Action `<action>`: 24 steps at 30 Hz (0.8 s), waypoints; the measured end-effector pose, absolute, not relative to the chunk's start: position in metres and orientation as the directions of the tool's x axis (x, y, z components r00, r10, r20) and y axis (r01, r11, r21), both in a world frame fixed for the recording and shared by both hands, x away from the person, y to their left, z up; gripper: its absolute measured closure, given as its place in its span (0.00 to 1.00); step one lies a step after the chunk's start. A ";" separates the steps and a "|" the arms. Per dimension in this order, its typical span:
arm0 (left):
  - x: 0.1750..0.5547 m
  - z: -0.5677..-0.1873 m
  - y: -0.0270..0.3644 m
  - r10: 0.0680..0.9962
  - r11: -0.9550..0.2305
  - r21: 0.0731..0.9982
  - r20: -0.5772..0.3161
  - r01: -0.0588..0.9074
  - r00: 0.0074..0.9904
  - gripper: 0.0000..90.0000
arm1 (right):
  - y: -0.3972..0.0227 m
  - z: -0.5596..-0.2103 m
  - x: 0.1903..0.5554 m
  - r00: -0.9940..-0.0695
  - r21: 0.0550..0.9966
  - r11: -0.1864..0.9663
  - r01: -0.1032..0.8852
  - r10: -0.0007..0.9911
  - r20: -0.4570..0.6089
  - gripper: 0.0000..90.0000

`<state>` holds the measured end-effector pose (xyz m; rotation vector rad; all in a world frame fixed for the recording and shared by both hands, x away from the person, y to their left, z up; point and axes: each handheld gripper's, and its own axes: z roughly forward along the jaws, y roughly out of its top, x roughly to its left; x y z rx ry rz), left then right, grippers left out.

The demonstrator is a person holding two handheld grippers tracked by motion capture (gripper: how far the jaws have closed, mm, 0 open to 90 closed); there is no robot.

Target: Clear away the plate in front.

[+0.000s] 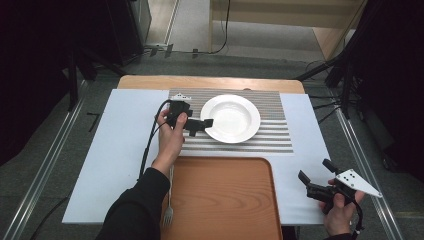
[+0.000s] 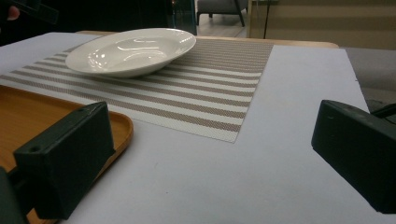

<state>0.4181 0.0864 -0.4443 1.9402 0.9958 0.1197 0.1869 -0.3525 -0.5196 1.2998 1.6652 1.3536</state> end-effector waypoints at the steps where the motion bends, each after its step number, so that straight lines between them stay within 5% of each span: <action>1: 0.418 -0.444 0.086 0.683 -0.248 0.766 -0.296 0.593 0.668 0.00 | -0.353 -0.520 0.187 -0.320 0.953 -0.013 0.302 0.940 0.114 0.00; 24: 0.446 -0.478 0.068 0.715 -0.212 0.720 -0.346 0.660 0.607 0.00 | -0.354 -0.520 0.187 -0.320 0.954 -0.027 0.300 0.939 0.127 0.00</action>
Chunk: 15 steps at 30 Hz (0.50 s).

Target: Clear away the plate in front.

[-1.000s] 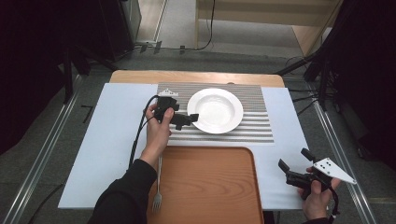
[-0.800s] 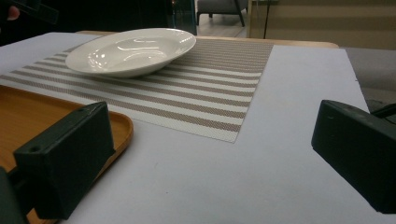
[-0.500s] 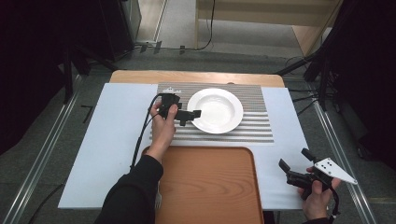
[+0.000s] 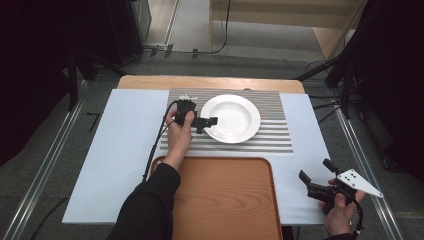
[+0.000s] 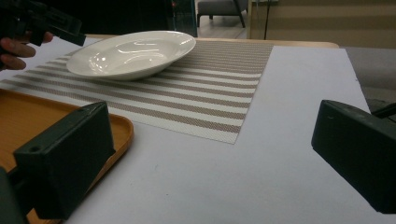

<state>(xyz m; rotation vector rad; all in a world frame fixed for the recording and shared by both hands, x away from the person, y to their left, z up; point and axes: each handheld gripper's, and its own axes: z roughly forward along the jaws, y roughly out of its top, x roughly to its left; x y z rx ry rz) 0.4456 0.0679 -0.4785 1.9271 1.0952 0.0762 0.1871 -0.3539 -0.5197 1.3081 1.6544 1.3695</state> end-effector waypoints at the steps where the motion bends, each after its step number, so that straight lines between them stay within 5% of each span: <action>1: 0.446 -0.480 0.067 0.717 -0.213 0.718 -0.347 0.663 0.605 0.00 | -0.354 -0.520 0.187 -0.320 0.954 -0.027 0.300 0.939 0.127 0.00; 15: 0.451 -0.493 0.062 0.715 -0.207 0.691 -0.377 0.693 0.589 0.00 | -0.354 -0.520 0.187 -0.321 0.954 -0.031 0.299 0.938 0.131 0.00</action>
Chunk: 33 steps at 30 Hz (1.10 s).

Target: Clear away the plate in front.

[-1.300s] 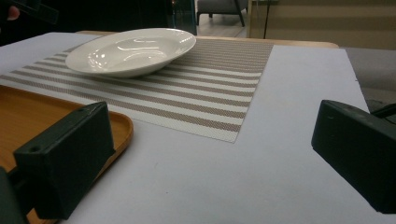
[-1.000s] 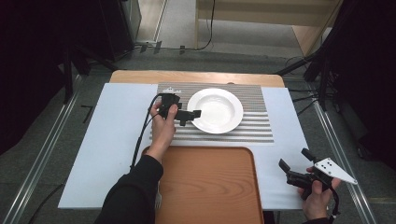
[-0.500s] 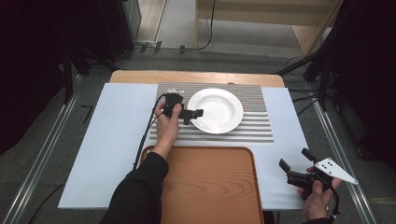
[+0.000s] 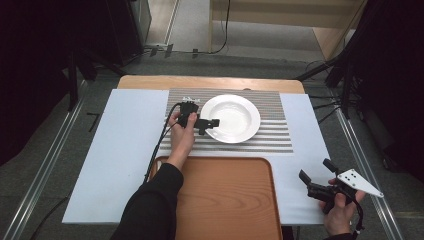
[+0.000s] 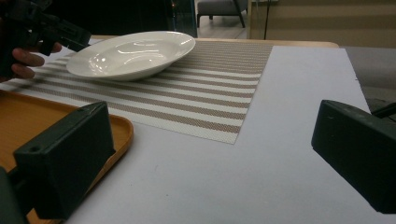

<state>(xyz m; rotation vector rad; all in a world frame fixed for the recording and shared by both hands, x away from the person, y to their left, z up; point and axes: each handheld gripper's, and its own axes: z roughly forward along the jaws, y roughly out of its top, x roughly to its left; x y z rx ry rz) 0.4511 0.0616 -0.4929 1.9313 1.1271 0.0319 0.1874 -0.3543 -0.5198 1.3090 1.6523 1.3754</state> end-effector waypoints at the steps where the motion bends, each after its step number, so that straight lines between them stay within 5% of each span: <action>1: 0.451 -0.494 0.061 0.716 -0.202 0.690 -0.380 0.695 0.586 0.00 | -0.354 -0.520 0.187 -0.321 0.953 -0.031 0.300 0.938 0.131 0.00; 6: 0.453 -0.497 0.059 0.715 -0.197 0.683 -0.391 0.703 0.580 0.00 | -0.354 -0.520 0.187 -0.321 0.953 -0.030 0.300 0.938 0.131 0.00; 8: 0.453 -0.498 0.057 0.741 -0.186 0.681 -0.377 0.708 0.556 0.12 | -0.354 -0.520 0.188 -0.321 0.954 -0.031 0.299 0.938 0.131 0.00; 33: 0.460 -0.504 0.051 0.743 -0.159 0.644 -0.421 0.749 0.520 0.21 | -0.355 -0.520 0.188 -0.319 0.953 -0.033 0.301 0.938 0.133 0.00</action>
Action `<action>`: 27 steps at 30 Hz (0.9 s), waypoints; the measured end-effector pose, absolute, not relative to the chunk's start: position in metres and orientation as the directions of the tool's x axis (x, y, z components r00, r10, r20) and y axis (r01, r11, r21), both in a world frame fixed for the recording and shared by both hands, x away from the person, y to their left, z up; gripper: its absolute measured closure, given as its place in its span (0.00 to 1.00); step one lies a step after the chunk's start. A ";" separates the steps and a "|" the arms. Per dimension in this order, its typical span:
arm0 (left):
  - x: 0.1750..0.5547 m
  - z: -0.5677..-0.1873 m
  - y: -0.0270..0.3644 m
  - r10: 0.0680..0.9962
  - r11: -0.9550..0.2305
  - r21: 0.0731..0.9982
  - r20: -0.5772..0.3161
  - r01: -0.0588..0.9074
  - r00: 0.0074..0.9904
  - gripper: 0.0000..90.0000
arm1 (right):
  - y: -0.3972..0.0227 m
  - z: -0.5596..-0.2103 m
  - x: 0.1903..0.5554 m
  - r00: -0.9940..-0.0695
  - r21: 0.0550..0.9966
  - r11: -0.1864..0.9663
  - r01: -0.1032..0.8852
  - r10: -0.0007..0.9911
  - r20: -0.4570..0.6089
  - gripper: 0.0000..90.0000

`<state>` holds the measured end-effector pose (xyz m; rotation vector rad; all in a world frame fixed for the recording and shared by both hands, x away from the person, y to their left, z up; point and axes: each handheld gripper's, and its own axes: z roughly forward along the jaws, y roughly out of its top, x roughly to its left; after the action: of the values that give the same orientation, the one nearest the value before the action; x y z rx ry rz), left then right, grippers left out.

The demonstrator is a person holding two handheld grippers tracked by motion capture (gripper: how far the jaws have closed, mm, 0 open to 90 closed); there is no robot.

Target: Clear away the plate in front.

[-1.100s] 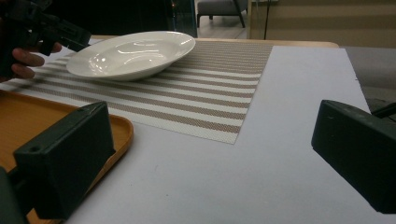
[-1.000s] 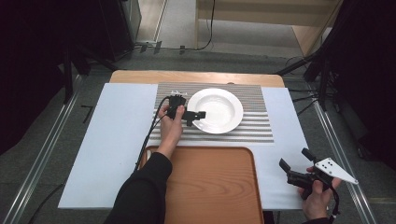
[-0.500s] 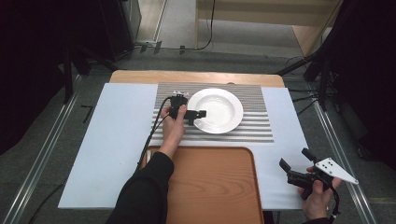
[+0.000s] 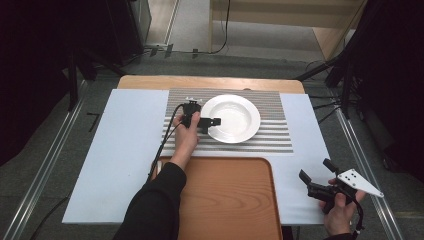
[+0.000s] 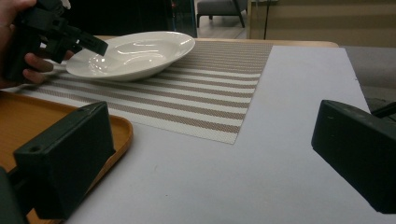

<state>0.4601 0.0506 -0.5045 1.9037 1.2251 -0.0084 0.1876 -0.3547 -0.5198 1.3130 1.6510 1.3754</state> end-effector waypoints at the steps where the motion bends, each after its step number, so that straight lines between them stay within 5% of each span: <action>1: 0.460 -0.504 0.050 0.743 -0.158 0.642 -0.423 0.750 0.518 0.21 | -0.355 -0.520 0.188 -0.320 0.953 -0.033 0.300 0.938 0.133 0.00; 18: 0.459 -0.503 0.043 0.771 -0.139 0.626 -0.418 0.767 0.480 0.22 | -0.355 -0.520 0.188 -0.317 0.952 -0.034 0.303 0.939 0.135 0.00; 27: 0.459 -0.501 0.046 0.845 -0.109 0.607 -0.361 0.787 0.395 0.60 | -0.354 -0.520 0.188 -0.315 0.951 -0.031 0.307 0.940 0.132 0.00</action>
<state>0.4589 0.0464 -0.5008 1.8986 1.4009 0.0972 0.1884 -0.3542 -0.5199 1.3192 1.6539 1.3671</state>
